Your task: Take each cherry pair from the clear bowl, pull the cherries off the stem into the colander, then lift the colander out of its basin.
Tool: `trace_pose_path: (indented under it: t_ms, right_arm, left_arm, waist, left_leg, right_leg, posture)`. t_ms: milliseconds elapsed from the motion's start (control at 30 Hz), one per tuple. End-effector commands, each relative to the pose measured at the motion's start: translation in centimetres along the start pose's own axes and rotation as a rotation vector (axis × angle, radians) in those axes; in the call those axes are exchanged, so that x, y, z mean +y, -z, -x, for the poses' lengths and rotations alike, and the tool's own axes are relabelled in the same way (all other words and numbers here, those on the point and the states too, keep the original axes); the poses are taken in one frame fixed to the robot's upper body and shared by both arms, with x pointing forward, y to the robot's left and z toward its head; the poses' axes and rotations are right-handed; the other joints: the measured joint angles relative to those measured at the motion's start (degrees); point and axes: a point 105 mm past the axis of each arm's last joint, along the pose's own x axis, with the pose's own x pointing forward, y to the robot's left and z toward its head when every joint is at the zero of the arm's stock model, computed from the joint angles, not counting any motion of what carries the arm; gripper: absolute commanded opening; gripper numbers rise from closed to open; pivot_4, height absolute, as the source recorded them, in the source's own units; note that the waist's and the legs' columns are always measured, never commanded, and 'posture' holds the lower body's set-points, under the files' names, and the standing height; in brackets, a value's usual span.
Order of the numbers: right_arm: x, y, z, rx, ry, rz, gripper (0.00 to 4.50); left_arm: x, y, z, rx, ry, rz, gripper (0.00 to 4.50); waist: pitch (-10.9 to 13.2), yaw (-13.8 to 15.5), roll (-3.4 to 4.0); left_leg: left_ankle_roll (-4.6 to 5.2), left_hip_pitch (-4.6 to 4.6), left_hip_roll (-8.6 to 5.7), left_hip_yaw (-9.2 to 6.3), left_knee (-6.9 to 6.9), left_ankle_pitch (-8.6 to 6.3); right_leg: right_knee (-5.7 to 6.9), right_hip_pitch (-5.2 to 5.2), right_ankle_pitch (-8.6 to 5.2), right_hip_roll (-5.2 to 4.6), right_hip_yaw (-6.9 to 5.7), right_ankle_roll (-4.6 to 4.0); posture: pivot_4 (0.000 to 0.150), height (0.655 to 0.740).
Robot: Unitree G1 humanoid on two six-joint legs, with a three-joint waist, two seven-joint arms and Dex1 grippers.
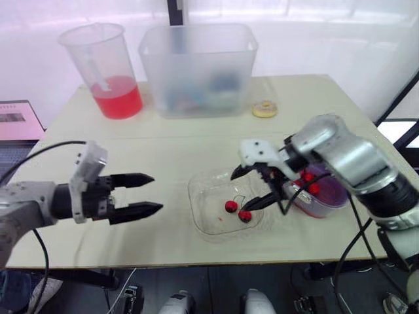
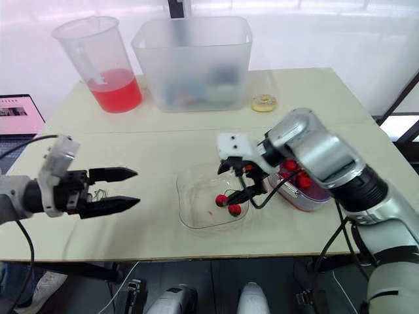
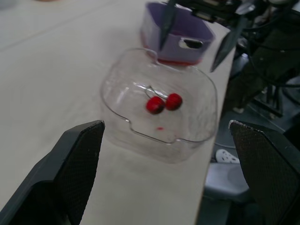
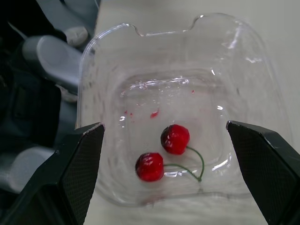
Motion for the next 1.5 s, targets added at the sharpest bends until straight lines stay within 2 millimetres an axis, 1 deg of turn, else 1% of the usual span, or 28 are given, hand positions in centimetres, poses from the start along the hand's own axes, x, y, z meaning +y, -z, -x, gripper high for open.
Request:
trace_pose_path:
  t_ms: [33,133,267,467,533,600,633,667,767,900,1000,1100,1133,1167,1200,1233,1300,1433,1500]
  right_arm:
    - [0.5,-0.7,-0.9,0.022,-0.012,0.048,4.50]
    - [0.2,-0.2,-2.5,0.075,-0.010,0.082,4.50]
    - [-0.2,0.7,-3.4,0.144,-0.007,0.125,4.50]
    - [-0.9,1.8,-4.6,0.254,0.022,0.196,4.50]
    - [-0.9,2.1,-5.0,0.283,0.026,0.214,3.89]
    - [-0.5,2.2,-5.3,0.301,0.014,0.228,3.24]
    - [-0.4,2.2,-5.4,0.306,0.016,0.237,2.65]
    - [-0.6,2.3,-5.4,0.320,0.029,0.249,2.25]
    - [-0.9,2.4,-5.3,0.345,0.045,0.255,2.25]
    - [-1.2,2.5,-5.2,0.368,0.059,0.253,2.25]
    - [-1.0,2.7,-5.5,0.380,0.050,0.254,2.25]
    - [-1.0,2.8,-5.9,0.384,0.047,0.255,2.25]
    - [-1.0,2.8,-5.9,0.387,0.046,0.253,1.86]
    - [-1.1,2.8,-6.0,0.389,0.048,0.251,1.75]
    - [-1.1,2.9,-6.1,0.389,0.053,0.249,1.49]
    - [-1.2,2.9,-6.1,0.389,0.057,0.248,1.00]
    - [-1.2,2.7,-6.2,0.383,0.059,0.250,0.40]
    - [-1.2,1.8,-6.1,0.358,0.051,0.285,0.40]
    - [-1.0,0.5,-6.1,0.333,0.022,0.376,0.40]
  left_arm:
    - [-0.8,-0.4,-1.0,-0.049,0.018,-0.033,4.47]
    - [-1.5,0.5,-1.8,-0.037,0.026,-0.037,4.47]
    - [-1.1,0.4,-1.8,-0.054,-0.011,-0.044,4.47]
    - [-1.5,0.8,-2.2,-0.056,-0.015,-0.040,4.47]
    - [-1.6,0.7,-2.4,-0.069,-0.021,-0.048,4.50]
    - [-1.7,0.1,-2.5,-0.108,-0.024,-0.050,4.50]
    - [-1.8,-0.2,-2.6,-0.121,-0.021,-0.049,4.50]
    - [-2.0,-0.2,-2.7,-0.121,-0.016,-0.049,4.50]
    - [-2.0,0.0,-2.9,-0.108,-0.026,-0.063,4.50]
    - [-1.8,-0.8,-3.1,-0.142,-0.042,-0.082,4.50]
    - [-1.9,-1.4,-3.2,-0.160,-0.032,-0.091,4.50]
    - [-1.8,-1.3,-3.2,-0.148,-0.044,-0.102,4.50]
    - [-1.6,-1.3,-3.2,-0.144,-0.055,-0.106,4.50]
    - [-1.5,-1.2,-3.2,-0.142,-0.064,-0.107,4.50]
    - [-1.4,-1.2,-3.1,-0.138,-0.070,-0.107,4.50]
    - [-1.3,-1.1,-3.1,-0.135,-0.072,-0.106,4.50]
    - [-1.3,-0.9,-3.1,-0.126,-0.073,-0.106,4.50]
    - [-1.1,-0.8,-2.8,-0.110,-0.079,-0.106,4.50]
    - [-0.6,-0.4,-2.4,-0.093,-0.095,-0.095,4.50]
  waist:
    - [-0.01,0.09,-0.01]
    - [-0.01,-0.03,-0.03]
    - [-0.01,-0.05,-0.03]
    - [-0.02,-0.15,-0.03]
    - [-0.02,-0.15,-0.03]
    - [-0.02,-0.03,-0.03]
    - [-0.02,-0.01,-0.03]
    - [-0.02,-0.02,-0.03]
    - [-0.02,-0.12,-0.03]
    - [-0.02,-0.04,-0.03]
    - [-0.02,-0.05,-0.03]
    - [-0.02,-0.13,-0.03]
    - [-0.02,-0.13,-0.03]
    - [-0.02,-0.13,-0.03]
    - [-0.02,-0.14,-0.03]
    - [-0.02,-0.13,-0.03]
    - [-0.02,-0.10,-0.03]
    - [-0.02,-0.14,-0.03]
    - [-0.02,-0.17,-0.03]
  left_leg:
    - [0.00,0.00,0.00,-0.01,0.02,0.00]
    - [0.00,0.00,-0.02,-0.02,0.03,0.00]
    - [-0.01,0.00,0.01,-0.01,0.02,0.00]
    - [-0.01,0.01,-0.01,-0.01,0.02,0.00]
    - [-0.01,0.01,0.00,-0.01,0.02,0.00]
    - [-0.01,0.00,-0.01,-0.01,0.02,0.00]
    - [-0.01,0.01,-0.01,-0.03,0.02,0.00]
    - [-0.01,0.01,-0.01,-0.03,0.03,0.00]
    - [-0.01,0.01,-0.01,-0.02,0.02,0.00]
    - [-0.01,0.00,-0.01,-0.02,0.02,0.01]
    - [-0.01,0.00,-0.01,-0.02,0.02,0.01]
    - [-0.01,0.01,-0.01,-0.02,0.02,0.00]
    - [-0.01,0.01,-0.01,-0.02,0.01,0.00]
    - [-0.01,0.01,0.00,-0.02,0.01,0.01]
    - [-0.01,0.01,-0.01,-0.02,0.01,0.00]
    - [-0.01,0.01,-0.01,-0.02,0.01,0.01]
    - [-0.01,0.01,-0.01,-0.02,0.01,0.01]
    - [-0.01,0.01,-0.01,-0.02,0.01,0.01]
    - [-0.01,0.01,0.00,-0.02,0.01,0.01]
  right_leg:
    - [0.00,0.03,0.00,0.00,0.00,0.00]
    - [0.00,0.04,0.00,-0.01,0.00,0.00]
    - [0.01,0.01,0.00,0.02,0.00,0.00]
    - [0.00,0.01,0.00,0.02,0.00,0.00]
    - [0.01,0.01,0.00,0.02,0.00,0.00]
    - [0.00,0.01,0.00,0.01,0.00,0.00]
    - [0.00,0.02,0.00,0.02,0.00,0.00]
    - [-0.01,0.03,0.00,0.01,0.00,0.00]
    - [-0.01,0.03,0.00,0.02,0.00,0.00]
    - [-0.02,0.03,0.00,0.02,0.00,0.00]
    - [-0.02,0.03,0.00,0.02,0.00,0.00]
    - [-0.02,0.03,0.00,0.02,0.00,0.00]
    - [-0.02,0.03,0.00,0.03,0.00,0.00]
    - [-0.02,0.03,0.00,0.03,0.00,0.00]
    - [-0.02,0.03,0.00,0.03,0.00,0.00]
    - [-0.02,0.03,0.00,0.03,0.00,0.00]
    - [-0.02,0.03,0.00,0.03,0.00,0.00]
    - [-0.02,0.03,0.00,0.04,0.00,-0.01]
    - [-0.02,0.02,0.00,0.05,0.00,-0.01]
  posture:
    - [0.150,0.7400]
    - [0.150,0.7400]
    - [0.150,0.7400]
    - [0.150,0.7400]
    - [0.150,0.7400]
    - [0.150,0.7400]
    - [0.150,0.7400]
    - [0.150,0.7400]
    - [0.150,0.7400]
    - [0.150,0.7400]
    - [0.150,0.7400]
    - [0.150,0.7400]
    - [0.150,0.7400]
    - [0.150,0.7400]
    - [0.150,0.7400]
    - [0.150,0.7400]
    - [0.150,0.7400]
    - [0.150,0.7400]
    - [0.150,0.7400]
